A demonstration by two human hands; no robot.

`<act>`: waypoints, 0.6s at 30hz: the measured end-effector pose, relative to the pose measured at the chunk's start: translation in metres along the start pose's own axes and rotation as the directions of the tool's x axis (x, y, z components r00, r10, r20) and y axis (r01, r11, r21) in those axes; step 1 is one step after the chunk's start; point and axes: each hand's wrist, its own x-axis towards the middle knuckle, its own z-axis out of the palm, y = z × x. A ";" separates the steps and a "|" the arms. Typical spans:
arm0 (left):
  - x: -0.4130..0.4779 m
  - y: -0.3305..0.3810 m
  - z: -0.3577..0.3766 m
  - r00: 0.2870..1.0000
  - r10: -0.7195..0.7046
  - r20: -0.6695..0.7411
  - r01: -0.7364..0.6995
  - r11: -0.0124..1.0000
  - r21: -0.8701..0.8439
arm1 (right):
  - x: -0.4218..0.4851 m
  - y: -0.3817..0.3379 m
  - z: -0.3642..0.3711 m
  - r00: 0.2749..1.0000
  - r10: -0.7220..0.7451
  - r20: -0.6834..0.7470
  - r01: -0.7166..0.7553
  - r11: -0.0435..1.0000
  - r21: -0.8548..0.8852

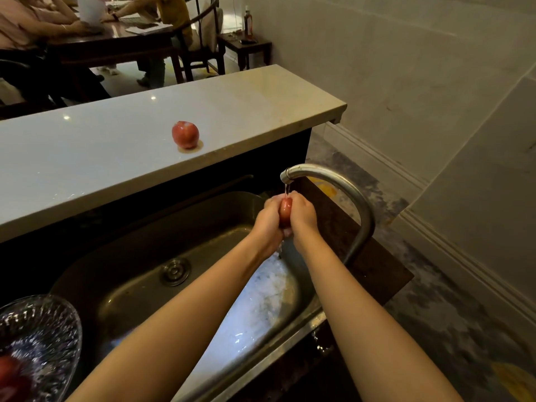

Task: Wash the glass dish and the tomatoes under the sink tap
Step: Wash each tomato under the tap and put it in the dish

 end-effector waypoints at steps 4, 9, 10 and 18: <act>-0.003 0.004 -0.007 0.996 -0.028 0.081 0.031 0.999 -0.036 | -0.007 0.002 -0.004 0.987 -0.108 0.117 0.112 0.993 -0.030; 0.003 0.012 -0.011 0.997 0.076 0.013 -0.076 0.943 0.324 | -0.012 0.010 -0.010 0.900 -0.324 0.292 0.387 0.902 -0.193; 0.003 0.011 -0.009 0.995 0.087 0.041 -0.096 0.926 0.364 | -0.011 0.007 -0.008 0.931 -0.293 0.217 0.333 0.925 -0.182; 0.010 0.011 0.002 0.979 0.193 -0.066 -0.178 0.966 0.187 | -0.011 -0.011 0.006 0.936 -0.350 0.045 0.351 0.908 -0.229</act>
